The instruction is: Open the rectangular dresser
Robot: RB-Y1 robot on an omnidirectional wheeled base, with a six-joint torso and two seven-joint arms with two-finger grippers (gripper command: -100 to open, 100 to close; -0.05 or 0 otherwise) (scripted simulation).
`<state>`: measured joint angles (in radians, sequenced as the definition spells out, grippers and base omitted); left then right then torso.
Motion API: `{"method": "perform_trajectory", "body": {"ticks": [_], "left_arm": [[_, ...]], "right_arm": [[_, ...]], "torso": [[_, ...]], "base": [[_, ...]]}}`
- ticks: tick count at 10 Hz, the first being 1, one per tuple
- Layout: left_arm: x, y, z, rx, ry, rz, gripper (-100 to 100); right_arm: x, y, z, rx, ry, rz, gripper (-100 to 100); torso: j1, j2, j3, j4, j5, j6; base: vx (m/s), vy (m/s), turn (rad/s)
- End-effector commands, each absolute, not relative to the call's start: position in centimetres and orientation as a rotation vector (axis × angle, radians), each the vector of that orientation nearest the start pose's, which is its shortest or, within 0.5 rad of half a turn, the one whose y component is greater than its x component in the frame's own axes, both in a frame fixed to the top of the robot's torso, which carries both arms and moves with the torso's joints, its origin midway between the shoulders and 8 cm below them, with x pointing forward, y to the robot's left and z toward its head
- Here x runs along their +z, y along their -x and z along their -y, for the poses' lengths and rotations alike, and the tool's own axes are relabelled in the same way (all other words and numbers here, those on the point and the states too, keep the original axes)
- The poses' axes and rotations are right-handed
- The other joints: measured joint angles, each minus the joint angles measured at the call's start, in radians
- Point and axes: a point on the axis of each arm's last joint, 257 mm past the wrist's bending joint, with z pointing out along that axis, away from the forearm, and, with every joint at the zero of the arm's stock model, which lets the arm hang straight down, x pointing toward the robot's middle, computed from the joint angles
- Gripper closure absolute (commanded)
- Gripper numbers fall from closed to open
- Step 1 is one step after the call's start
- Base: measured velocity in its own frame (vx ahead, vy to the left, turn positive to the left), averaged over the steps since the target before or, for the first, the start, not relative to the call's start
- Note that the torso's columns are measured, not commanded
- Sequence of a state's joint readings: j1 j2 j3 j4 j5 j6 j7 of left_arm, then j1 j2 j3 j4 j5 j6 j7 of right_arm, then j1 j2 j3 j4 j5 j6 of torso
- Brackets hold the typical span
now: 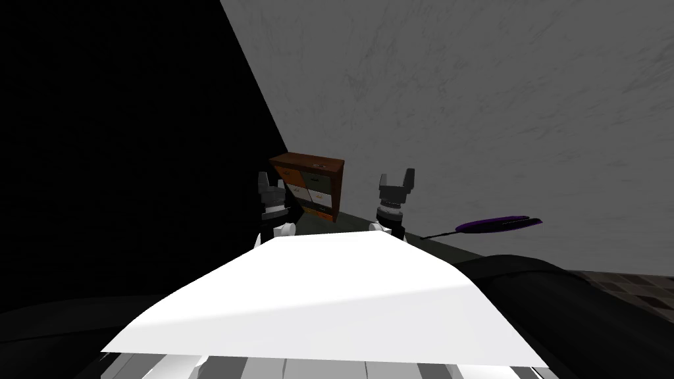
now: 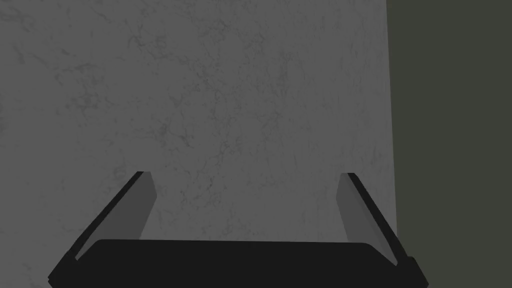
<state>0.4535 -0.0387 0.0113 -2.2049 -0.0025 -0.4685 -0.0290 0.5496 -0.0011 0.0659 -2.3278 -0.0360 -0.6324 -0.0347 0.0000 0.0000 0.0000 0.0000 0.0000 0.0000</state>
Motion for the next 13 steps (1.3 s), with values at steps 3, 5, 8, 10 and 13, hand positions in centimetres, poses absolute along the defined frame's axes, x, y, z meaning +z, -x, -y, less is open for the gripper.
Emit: {"method": "perform_trajectory", "body": {"ticks": [3, 5, 8, 10, 13], "left_arm": [[0.0, -36.6, -28.5, -1.265, 0.725, -0.631, 0], [0.0, -36.6, -28.5, -1.265, 0.725, -0.631, 0], [0.0, -36.6, -28.5, -1.265, 0.725, -0.63, 0], [-0.3, -36.9, -28.1, -1.263, 0.694, -0.678, -100], [-1.7, -37.7, -27.3, -1.252, 0.647, -0.773, -100]], "right_arm": [[5.3, -30.9, 26.4, 1.433, -0.592, -0.484, 0], [5.3, -30.9, 26.4, 1.433, -0.592, -0.484, 0], [5.3, -30.9, 26.4, 1.433, -0.592, -0.483, 0], [5.3, -30.9, 26.4, 1.433, -0.592, -0.483, 0], [5.3, -30.9, 26.4, 1.433, -0.592, -0.484, 0]], "torso": [[0.0, 0.175, -0.351, 0.176, 0.0, 0.0], [0.0, 0.322, -0.644, 0.322, 0.0, 0.0], [0.0, 0.544, -1.087, 0.544, 0.0, 0.0], [0.0, 0.691, -1.382, 0.691, 0.0, 0.0], [0.0, 0.736, -1.475, 0.737, 0.0, 0.0]], "base": [[0.0, 0.0, 0.0], [0.0, 0.0, 0.0], [0.0, 0.0, 0.0], [0.004, 0.0, -0.007], [0.012, -0.001, -0.028]]}}
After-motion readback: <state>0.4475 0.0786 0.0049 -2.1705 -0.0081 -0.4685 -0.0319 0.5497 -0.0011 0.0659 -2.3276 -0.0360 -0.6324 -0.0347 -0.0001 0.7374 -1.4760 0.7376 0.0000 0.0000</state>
